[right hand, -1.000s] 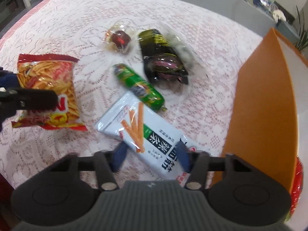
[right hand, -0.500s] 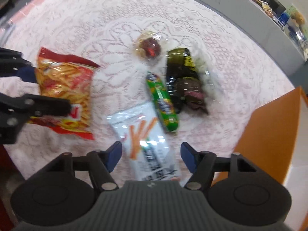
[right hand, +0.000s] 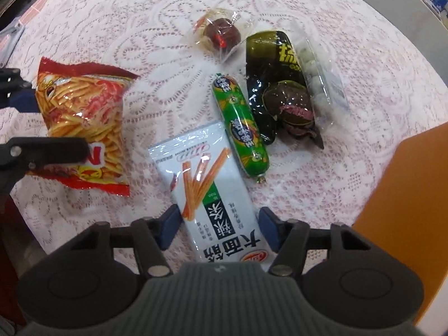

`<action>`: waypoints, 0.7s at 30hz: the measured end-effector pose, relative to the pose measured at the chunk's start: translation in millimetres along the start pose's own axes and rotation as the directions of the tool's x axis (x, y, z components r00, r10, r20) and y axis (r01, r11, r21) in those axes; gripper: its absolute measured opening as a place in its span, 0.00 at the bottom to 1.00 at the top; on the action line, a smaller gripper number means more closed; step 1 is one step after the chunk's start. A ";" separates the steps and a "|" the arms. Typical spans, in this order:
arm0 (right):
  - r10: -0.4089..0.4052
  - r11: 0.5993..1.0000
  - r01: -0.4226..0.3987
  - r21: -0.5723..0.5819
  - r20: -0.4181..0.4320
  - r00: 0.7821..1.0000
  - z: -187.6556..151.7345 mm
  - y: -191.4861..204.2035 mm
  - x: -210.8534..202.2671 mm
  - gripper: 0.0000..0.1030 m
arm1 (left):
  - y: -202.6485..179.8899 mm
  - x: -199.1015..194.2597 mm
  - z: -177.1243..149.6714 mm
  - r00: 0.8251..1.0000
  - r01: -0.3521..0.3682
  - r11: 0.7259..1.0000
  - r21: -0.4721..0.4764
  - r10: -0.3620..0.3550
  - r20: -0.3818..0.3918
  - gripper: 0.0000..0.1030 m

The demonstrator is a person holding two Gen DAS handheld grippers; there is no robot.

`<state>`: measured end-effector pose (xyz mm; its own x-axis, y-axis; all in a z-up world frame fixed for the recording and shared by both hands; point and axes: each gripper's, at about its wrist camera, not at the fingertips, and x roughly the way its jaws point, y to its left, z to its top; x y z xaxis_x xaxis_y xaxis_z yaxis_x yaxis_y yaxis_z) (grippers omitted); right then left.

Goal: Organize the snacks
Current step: 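Lift both held packs and carry them over the orange box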

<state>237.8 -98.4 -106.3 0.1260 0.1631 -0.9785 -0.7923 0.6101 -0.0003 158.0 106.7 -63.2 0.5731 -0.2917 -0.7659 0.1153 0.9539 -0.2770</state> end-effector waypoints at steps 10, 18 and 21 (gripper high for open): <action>-0.016 1.000 0.016 -0.002 0.052 0.999 -11.2 16.0 -22.0 0.45 | 2.5 0.8 -1.2 1.000 0.002 1.000 -0.025 -0.002 -0.005 0.48; 0.007 0.997 -0.018 0.077 0.141 0.990 -23.7 18.2 -59.6 0.44 | -4.9 -9.5 -1.2 0.999 -0.032 0.999 -0.004 0.032 -0.004 0.48; 0.004 0.995 -0.023 0.101 0.186 0.983 -31.5 20.0 -79.1 0.44 | -15.9 -19.9 1.0 0.999 -0.033 0.999 0.024 0.032 0.013 0.48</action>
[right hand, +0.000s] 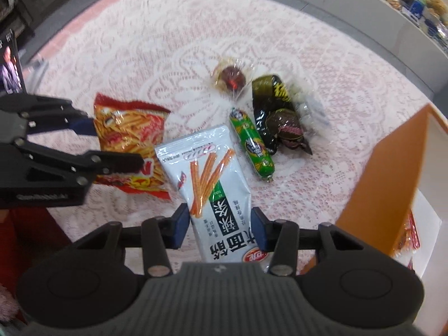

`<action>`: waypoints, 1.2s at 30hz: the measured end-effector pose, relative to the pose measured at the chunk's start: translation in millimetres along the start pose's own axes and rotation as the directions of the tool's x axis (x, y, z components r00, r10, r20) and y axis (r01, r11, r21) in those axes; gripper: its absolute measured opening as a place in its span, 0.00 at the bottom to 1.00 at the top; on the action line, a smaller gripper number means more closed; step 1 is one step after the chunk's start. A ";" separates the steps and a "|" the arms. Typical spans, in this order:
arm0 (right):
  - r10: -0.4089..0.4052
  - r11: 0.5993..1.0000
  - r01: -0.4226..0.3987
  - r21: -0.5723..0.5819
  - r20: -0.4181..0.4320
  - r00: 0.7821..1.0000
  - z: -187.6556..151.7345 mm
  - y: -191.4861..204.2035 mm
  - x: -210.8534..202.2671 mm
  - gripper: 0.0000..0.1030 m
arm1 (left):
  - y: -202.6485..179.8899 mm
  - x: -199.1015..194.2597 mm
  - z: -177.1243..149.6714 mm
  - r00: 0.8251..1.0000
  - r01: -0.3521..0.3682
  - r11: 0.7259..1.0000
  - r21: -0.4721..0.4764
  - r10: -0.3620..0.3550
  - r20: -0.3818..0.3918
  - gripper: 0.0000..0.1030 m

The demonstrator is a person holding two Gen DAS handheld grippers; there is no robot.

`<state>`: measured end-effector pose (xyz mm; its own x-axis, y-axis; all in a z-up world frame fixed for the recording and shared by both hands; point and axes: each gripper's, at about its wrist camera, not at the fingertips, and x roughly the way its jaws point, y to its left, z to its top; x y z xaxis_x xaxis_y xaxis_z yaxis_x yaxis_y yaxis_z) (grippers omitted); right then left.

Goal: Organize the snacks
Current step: 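Lift both held packs and carry them over the orange box, then lower both packs into the box and open both grippers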

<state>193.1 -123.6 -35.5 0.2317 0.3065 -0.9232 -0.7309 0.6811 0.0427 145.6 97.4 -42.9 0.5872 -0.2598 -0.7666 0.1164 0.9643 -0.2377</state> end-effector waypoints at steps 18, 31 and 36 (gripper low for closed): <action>-0.212 0.977 0.206 0.051 0.168 0.963 -36.9 -53.6 -110.3 0.45 | -113.6 -41.5 68.2 0.996 0.029 0.976 0.216 -0.047 0.081 0.48; -0.300 0.946 0.284 0.156 0.092 0.949 -74.8 -141.9 -105.5 0.45 | -209.1 23.8 110.5 0.992 0.115 0.901 0.419 -0.125 -0.003 0.48; -0.290 0.941 0.276 0.197 0.049 0.956 -85.7 -172.2 -86.0 0.45 | -228.9 57.0 118.4 0.991 0.131 0.858 0.497 -0.118 -0.057 0.48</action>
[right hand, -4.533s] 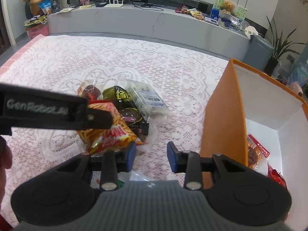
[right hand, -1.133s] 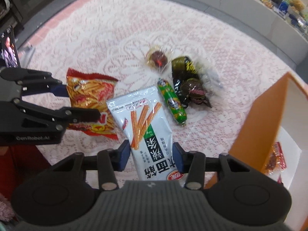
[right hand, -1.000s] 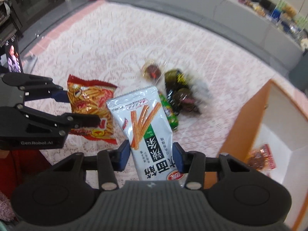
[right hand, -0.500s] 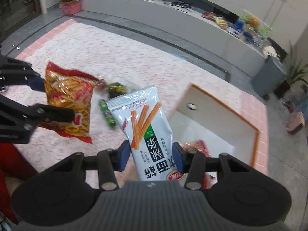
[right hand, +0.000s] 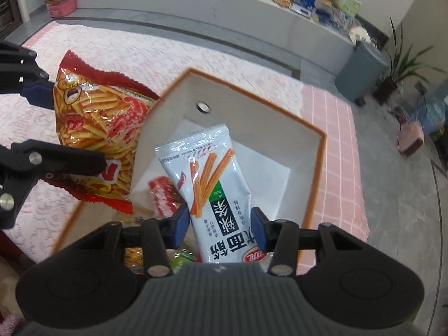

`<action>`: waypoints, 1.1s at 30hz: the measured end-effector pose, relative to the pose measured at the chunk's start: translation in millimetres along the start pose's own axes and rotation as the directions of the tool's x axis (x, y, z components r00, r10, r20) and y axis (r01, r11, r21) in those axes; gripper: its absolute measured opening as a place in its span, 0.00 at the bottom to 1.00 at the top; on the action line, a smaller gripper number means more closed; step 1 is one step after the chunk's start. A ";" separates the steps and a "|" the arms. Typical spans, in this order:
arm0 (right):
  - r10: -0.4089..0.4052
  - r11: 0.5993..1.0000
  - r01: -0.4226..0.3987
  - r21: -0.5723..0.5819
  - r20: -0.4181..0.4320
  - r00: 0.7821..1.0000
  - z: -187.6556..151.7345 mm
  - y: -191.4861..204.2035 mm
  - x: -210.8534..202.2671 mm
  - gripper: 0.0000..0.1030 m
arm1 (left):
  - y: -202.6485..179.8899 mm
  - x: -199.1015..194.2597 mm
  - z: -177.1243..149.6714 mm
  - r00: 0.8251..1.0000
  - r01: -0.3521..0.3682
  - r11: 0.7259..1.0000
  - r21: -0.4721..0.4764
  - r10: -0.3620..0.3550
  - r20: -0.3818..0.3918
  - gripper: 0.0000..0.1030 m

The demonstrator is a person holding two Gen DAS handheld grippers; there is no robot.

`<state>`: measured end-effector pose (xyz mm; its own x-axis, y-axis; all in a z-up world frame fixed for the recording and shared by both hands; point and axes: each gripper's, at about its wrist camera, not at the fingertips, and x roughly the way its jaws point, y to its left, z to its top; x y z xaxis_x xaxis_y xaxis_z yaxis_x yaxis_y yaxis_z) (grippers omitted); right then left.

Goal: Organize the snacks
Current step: 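Lower both packs into the box and open both grippers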

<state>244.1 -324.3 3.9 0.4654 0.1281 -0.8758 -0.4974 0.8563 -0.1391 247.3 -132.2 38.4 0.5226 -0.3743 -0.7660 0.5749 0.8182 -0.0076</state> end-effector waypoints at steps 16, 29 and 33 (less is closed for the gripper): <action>0.025 0.998 -0.024 -0.059 0.015 1.000 3.0 -22.7 59.3 0.45 | -0.5 72.8 12.1 0.993 -0.009 0.987 0.161 0.028 -0.118 0.48; 0.028 0.995 -0.032 -0.093 -0.039 0.999 3.0 -21.7 98.4 0.46 | 9.8 101.2 0.7 0.982 0.013 0.991 0.134 0.012 -0.186 0.50; 0.018 0.994 -0.023 -0.107 -0.055 0.998 2.8 -19.1 104.3 0.47 | 10.4 101.0 2.7 0.985 0.006 0.992 0.123 0.016 -0.174 0.55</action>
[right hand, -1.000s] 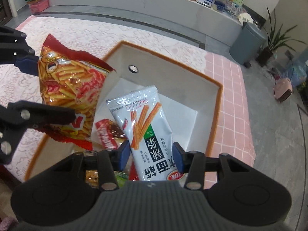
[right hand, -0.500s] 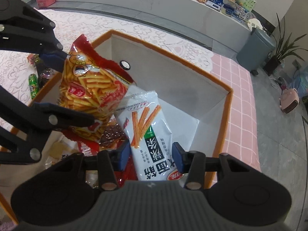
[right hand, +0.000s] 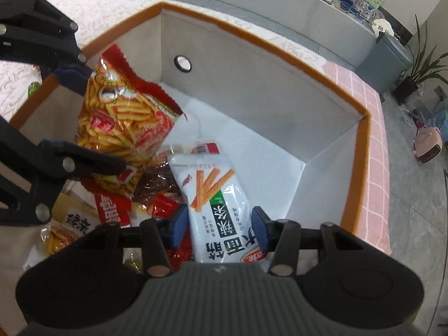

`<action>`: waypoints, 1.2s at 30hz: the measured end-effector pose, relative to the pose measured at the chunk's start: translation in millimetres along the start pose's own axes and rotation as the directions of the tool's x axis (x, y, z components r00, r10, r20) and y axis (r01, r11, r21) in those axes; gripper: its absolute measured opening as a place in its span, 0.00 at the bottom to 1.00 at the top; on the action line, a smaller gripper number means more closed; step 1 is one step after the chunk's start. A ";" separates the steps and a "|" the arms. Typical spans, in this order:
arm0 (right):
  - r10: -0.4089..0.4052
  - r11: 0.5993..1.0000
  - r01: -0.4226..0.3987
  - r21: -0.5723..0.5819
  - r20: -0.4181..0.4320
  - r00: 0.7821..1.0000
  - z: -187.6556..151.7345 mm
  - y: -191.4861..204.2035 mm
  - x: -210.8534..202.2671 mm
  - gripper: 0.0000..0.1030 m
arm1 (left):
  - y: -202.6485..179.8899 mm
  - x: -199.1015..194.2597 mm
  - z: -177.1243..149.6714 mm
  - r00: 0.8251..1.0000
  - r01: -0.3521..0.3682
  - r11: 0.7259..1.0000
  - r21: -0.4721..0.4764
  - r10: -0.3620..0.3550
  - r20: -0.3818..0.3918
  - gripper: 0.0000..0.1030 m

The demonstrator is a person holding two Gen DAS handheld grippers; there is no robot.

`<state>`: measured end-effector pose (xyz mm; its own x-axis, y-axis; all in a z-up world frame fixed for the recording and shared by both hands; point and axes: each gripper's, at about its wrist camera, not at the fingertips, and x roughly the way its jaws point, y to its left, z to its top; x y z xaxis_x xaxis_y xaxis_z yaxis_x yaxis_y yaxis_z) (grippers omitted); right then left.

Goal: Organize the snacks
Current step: 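Lower both packs into the box and open both grippers, then move both open grippers back toward the remaining snack pile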

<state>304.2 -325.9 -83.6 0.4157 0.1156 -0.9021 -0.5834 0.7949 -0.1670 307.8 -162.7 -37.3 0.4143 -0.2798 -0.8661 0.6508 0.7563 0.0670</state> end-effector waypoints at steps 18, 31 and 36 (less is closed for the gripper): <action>-0.111 0.994 0.111 0.003 0.056 0.992 -2.3 22.9 -59.1 0.71 | -1.9 -83.8 -25.6 0.983 -0.079 0.997 -0.019 0.081 0.164 0.66; -0.137 0.967 0.052 0.248 0.341 0.930 -26.1 80.9 -119.3 0.78 | 12.1 -150.5 -94.9 0.921 -0.214 0.945 -0.246 0.279 0.271 0.68; -0.137 0.963 0.020 0.268 0.427 0.894 -30.3 123.1 -127.7 0.78 | 16.2 -159.3 -131.3 0.901 -0.254 0.912 -0.321 0.344 0.263 0.68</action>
<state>158.1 -260.8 -1.0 0.7497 0.2484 -0.6134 -0.3664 0.9276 -0.0722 168.8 -28.2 36.7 0.7646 -0.1474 -0.6274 0.2836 0.9511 0.1221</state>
